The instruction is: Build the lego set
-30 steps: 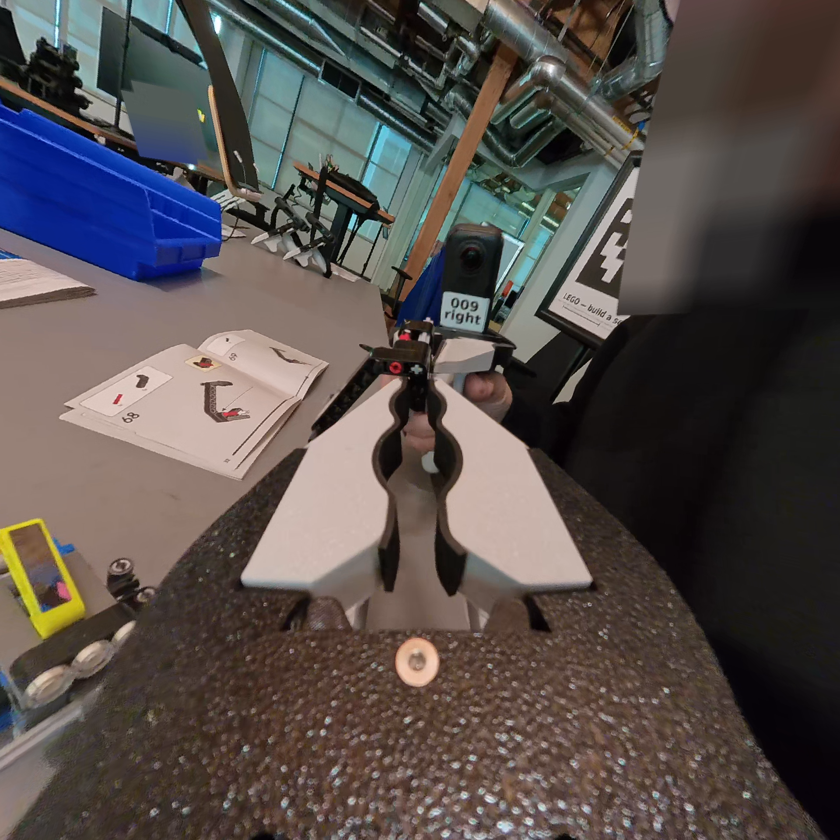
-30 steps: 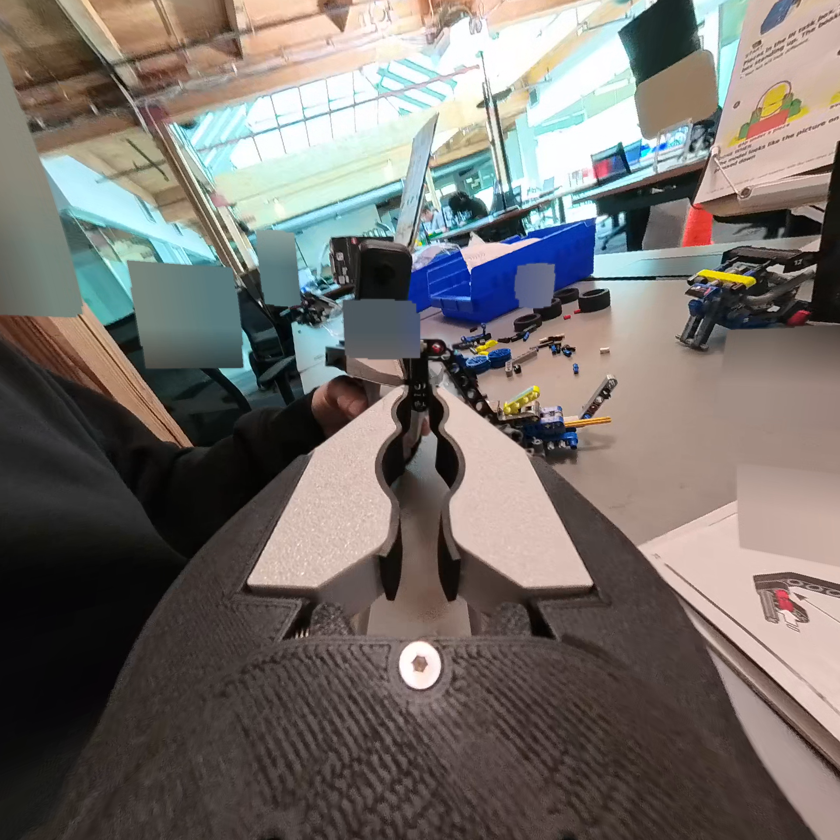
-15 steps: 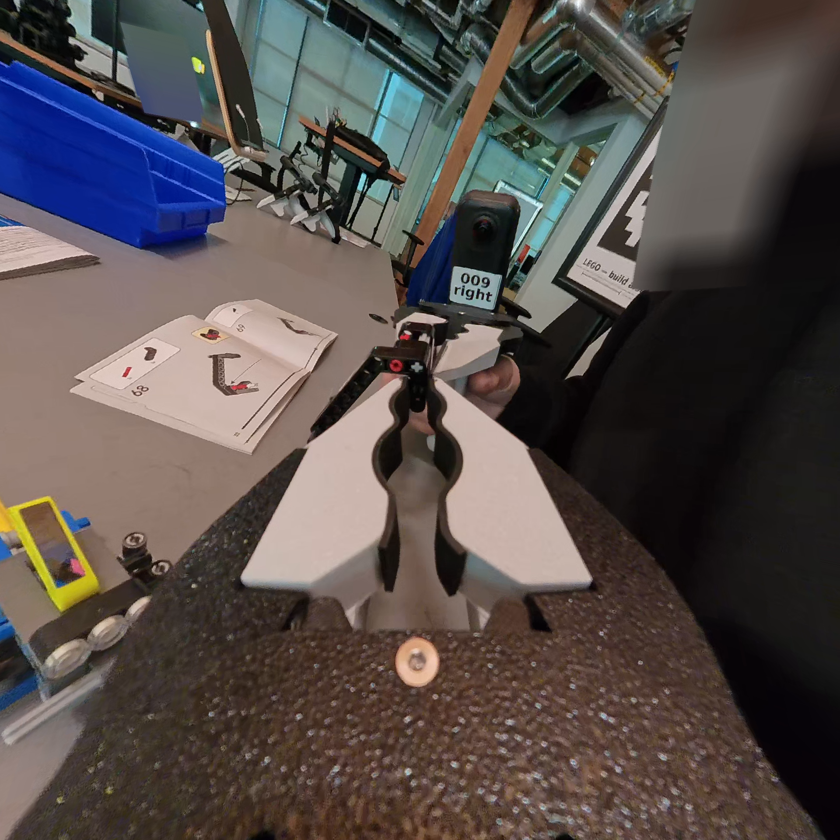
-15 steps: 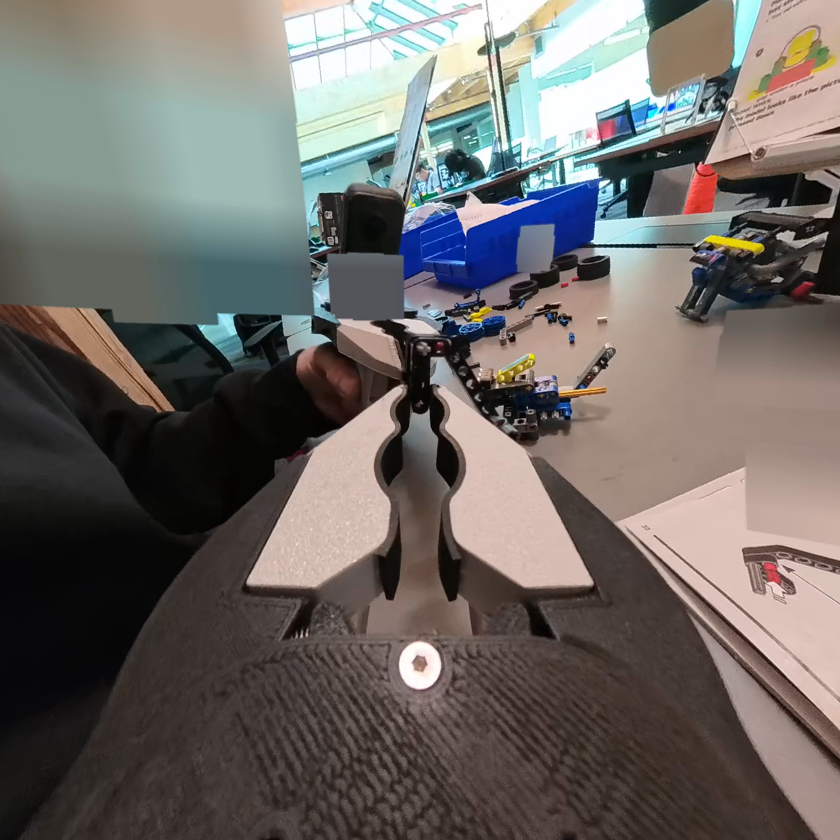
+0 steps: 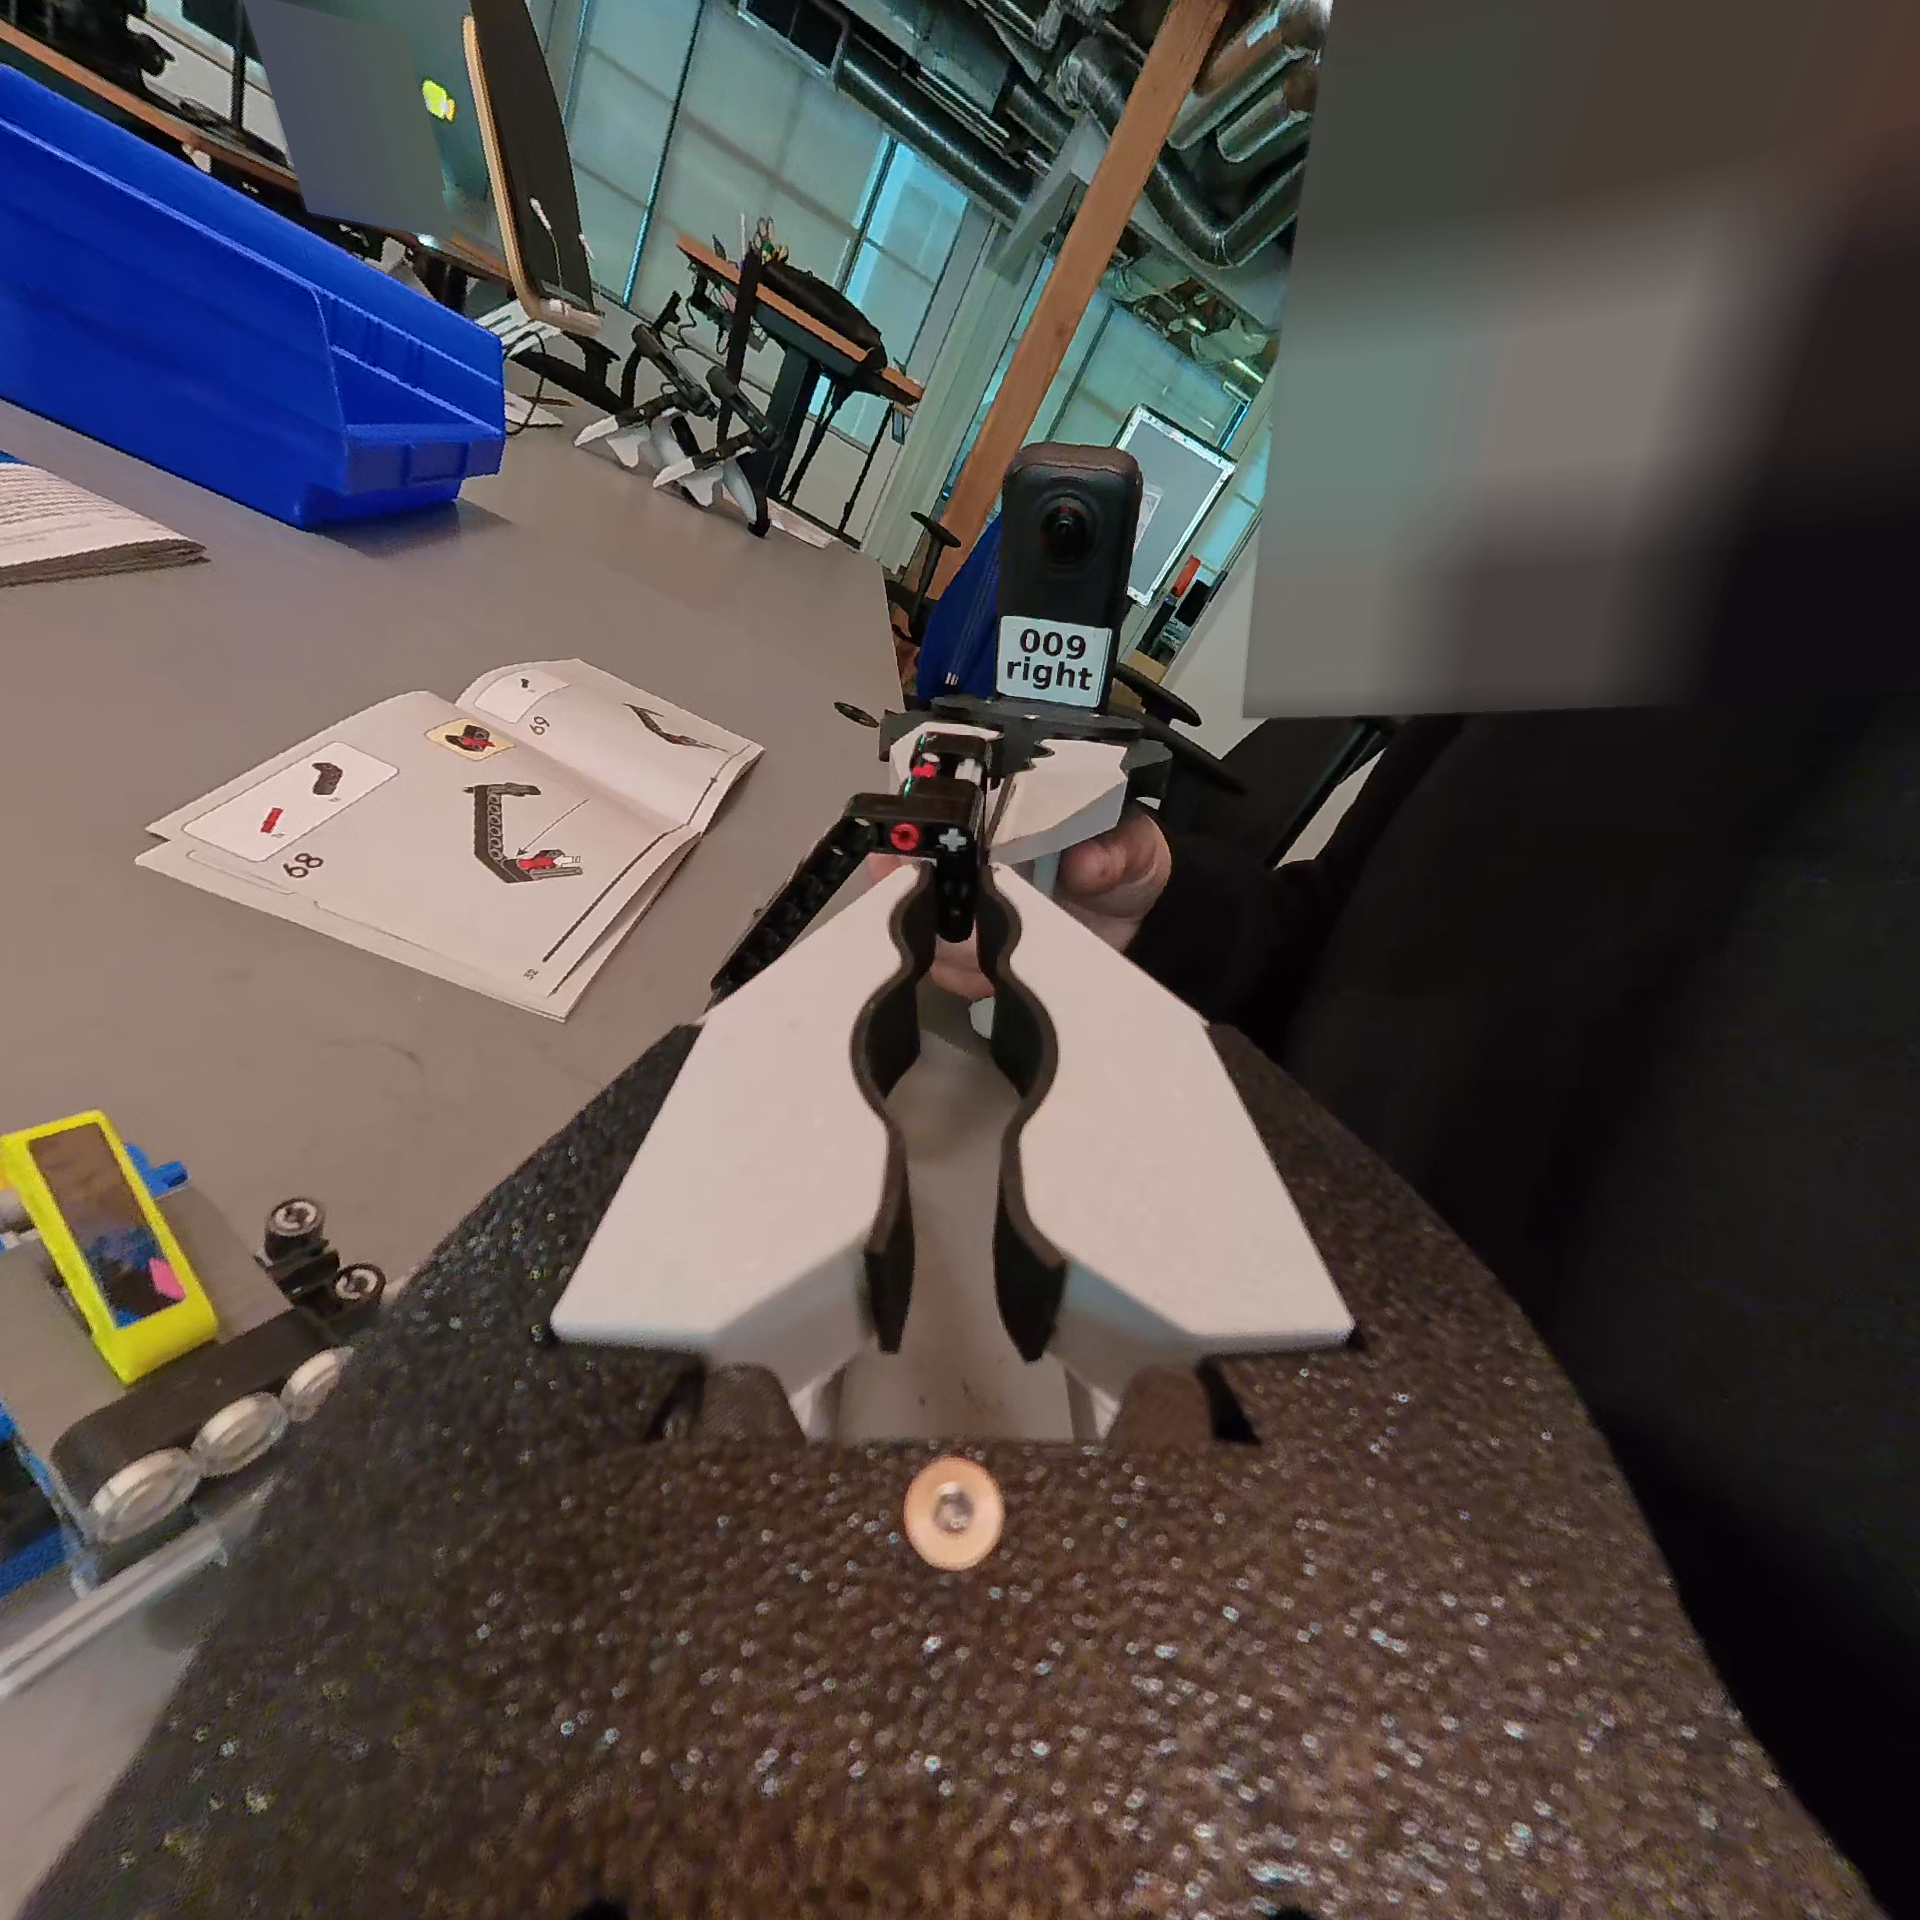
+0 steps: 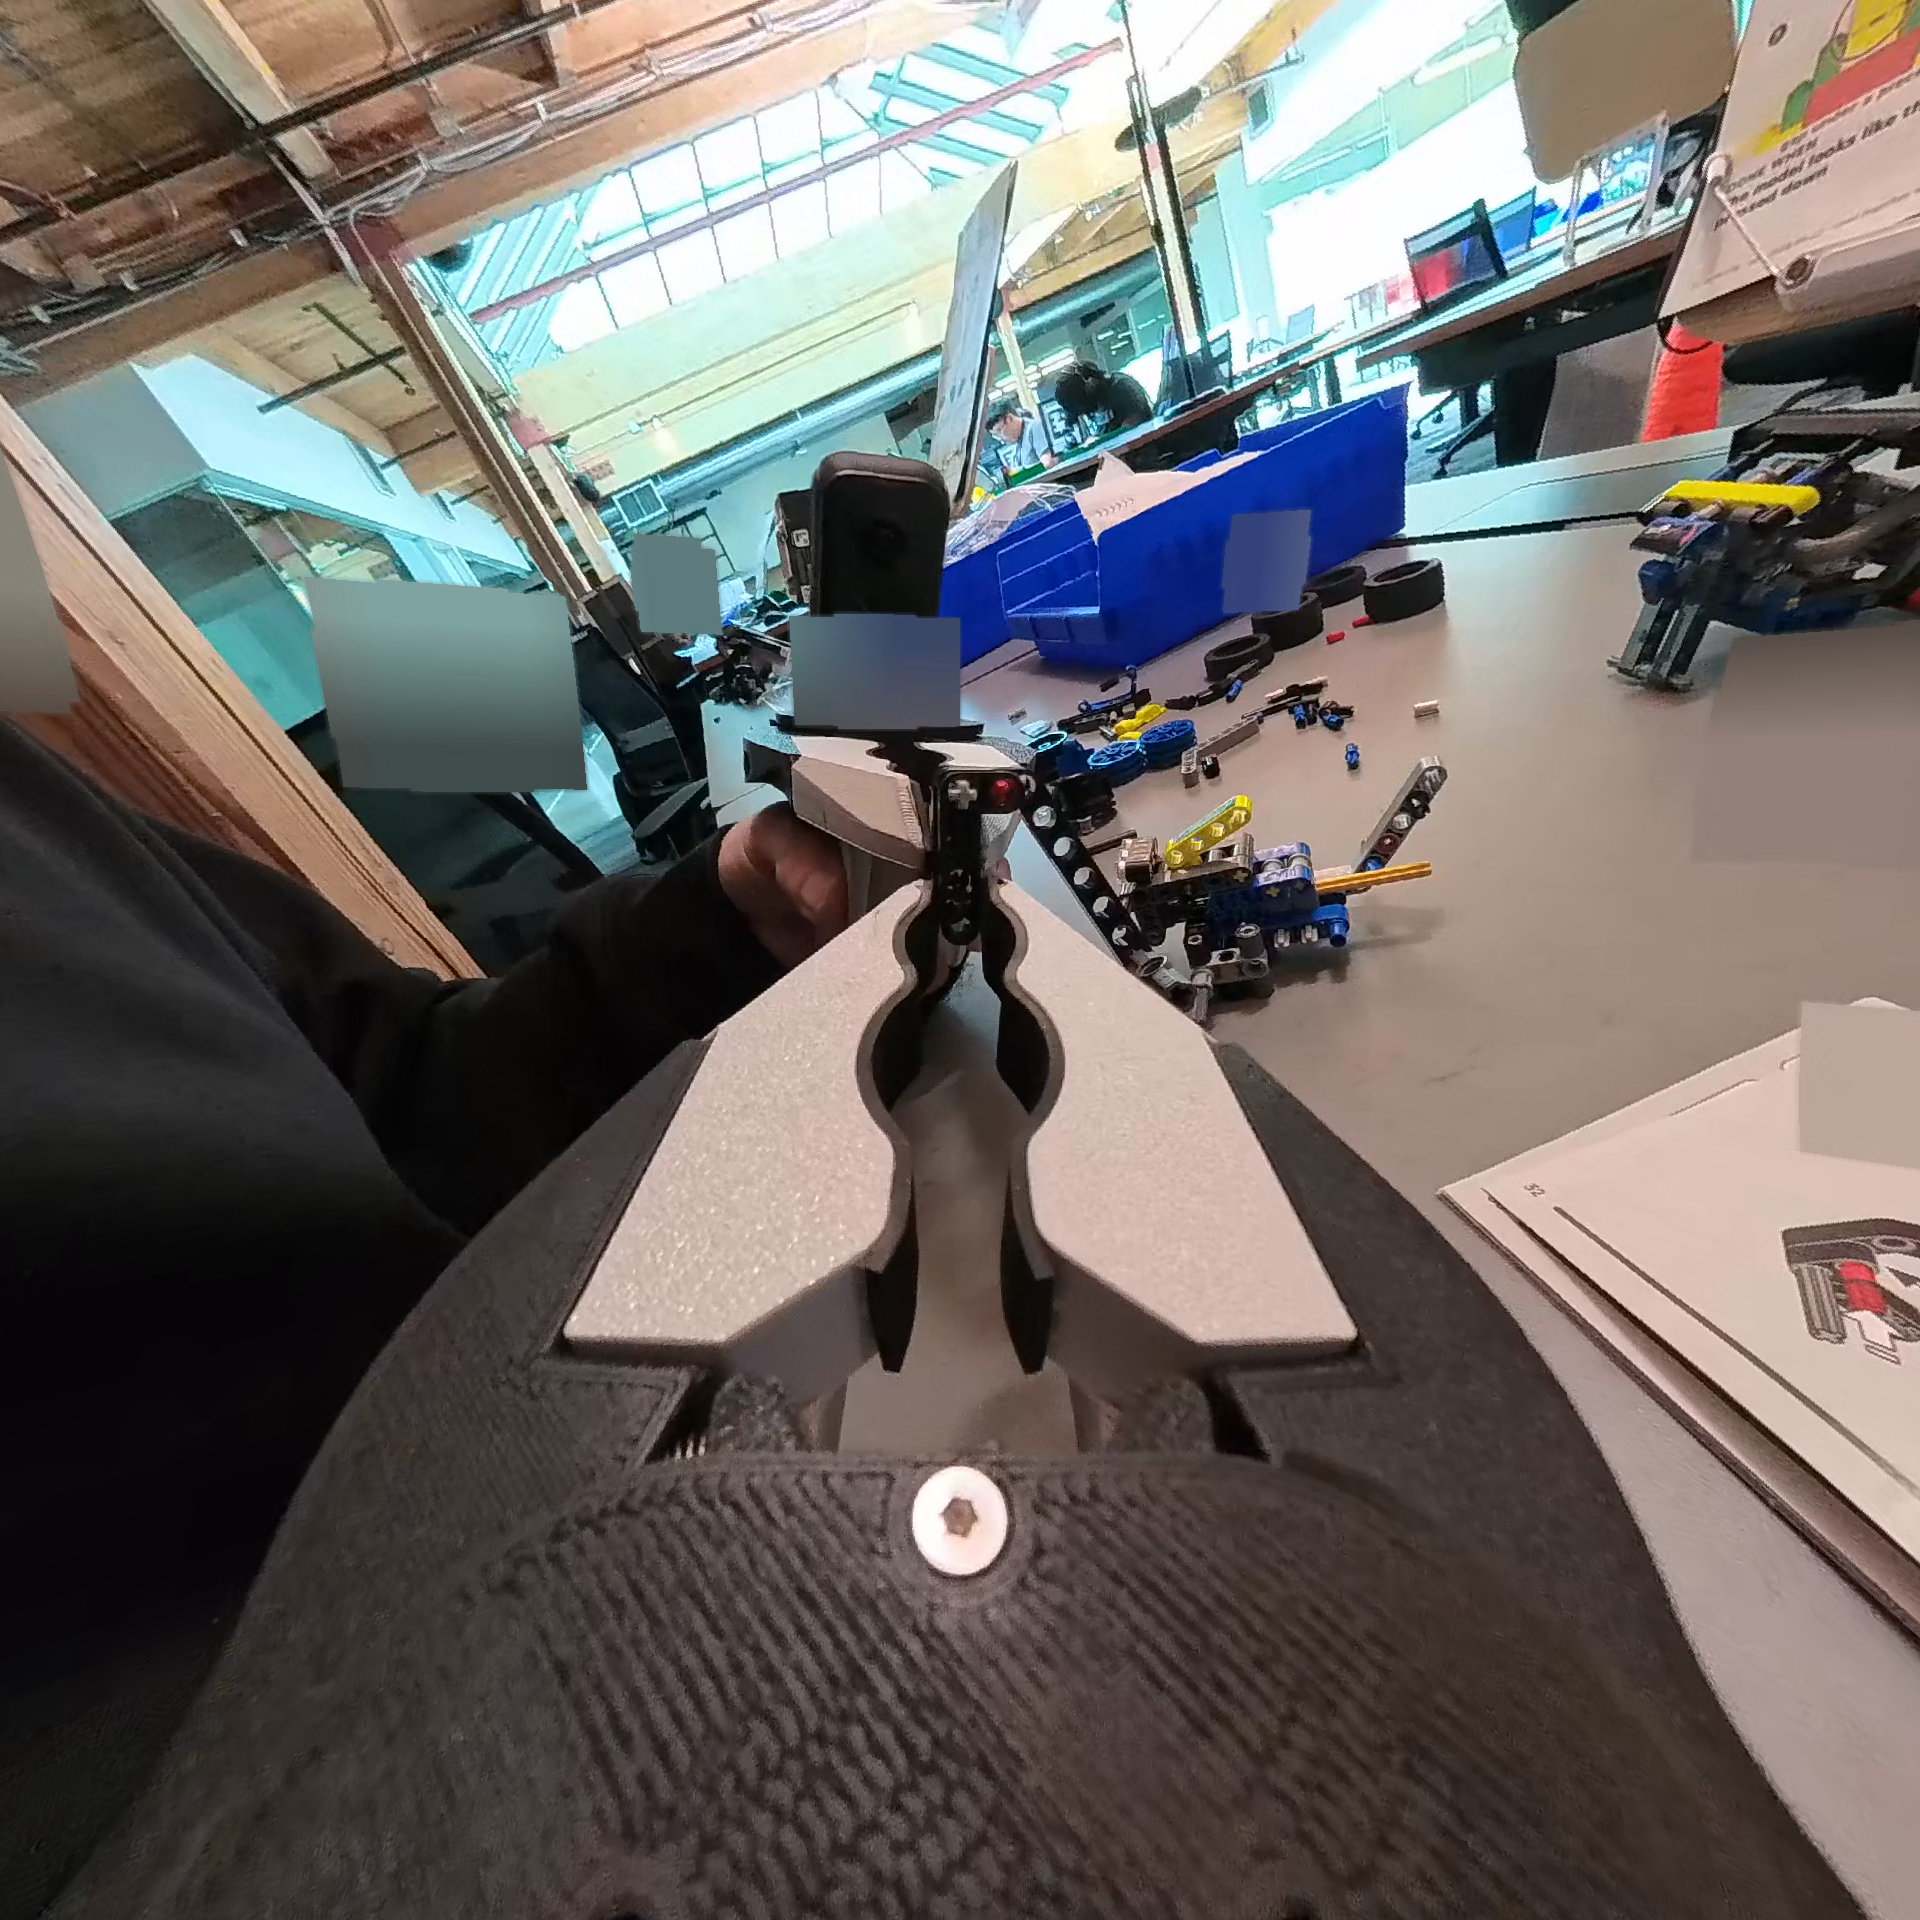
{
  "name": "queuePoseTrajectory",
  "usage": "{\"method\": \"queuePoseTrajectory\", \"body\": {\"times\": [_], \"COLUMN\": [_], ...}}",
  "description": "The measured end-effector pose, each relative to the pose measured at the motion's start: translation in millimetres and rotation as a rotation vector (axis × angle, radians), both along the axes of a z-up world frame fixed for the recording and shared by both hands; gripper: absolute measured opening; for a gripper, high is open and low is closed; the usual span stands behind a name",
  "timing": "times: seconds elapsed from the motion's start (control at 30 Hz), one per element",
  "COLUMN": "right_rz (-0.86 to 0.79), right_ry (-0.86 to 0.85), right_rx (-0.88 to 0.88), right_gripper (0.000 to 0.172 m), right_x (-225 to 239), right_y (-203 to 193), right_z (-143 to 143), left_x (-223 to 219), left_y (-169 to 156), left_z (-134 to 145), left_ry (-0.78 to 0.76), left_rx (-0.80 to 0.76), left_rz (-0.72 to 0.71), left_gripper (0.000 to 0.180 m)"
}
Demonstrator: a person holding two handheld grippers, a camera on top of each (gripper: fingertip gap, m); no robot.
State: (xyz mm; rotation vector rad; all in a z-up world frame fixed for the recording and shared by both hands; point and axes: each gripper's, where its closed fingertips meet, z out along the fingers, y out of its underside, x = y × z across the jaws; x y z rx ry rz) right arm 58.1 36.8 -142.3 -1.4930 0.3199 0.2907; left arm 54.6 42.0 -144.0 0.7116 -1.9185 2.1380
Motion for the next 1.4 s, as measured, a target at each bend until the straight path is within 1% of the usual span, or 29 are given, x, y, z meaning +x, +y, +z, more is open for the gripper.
{"method": "queuePoseTrajectory", "body": {"times": [0.43, 0.77, 0.93, 1.17, 1.4], "right_rz": [0.005, -0.005, 0.004, -0.011, 0.007], "right_ry": [-0.025, -0.07, -0.085, -0.171, -0.188], "right_rx": [-0.006, 0.045, 0.036, -0.023, 0.019], "right_gripper": [0.005, 0.005, 0.005, 0.006, 0.005], "right_x": [-1, -4, -10, -12, -12], "right_y": [-1, -2, -3, -4, -11], "right_z": [1, 11, 10, 7, 12], "left_x": [-1, -4, -9, -12, -11], "left_y": [-1, -1, -2, -7, -13], "left_z": [0, 9, 9, 8, 11], "left_ry": [-0.008, -0.049, -0.091, -0.12, -0.148], "left_rx": [0.008, -0.018, 0.033, 0.071, 0.068], "left_rz": [-0.004, -0.005, -0.015, -0.018, -0.019], "left_gripper": [0.004, 0.004, 0.004, 0.004, 0.004]}}
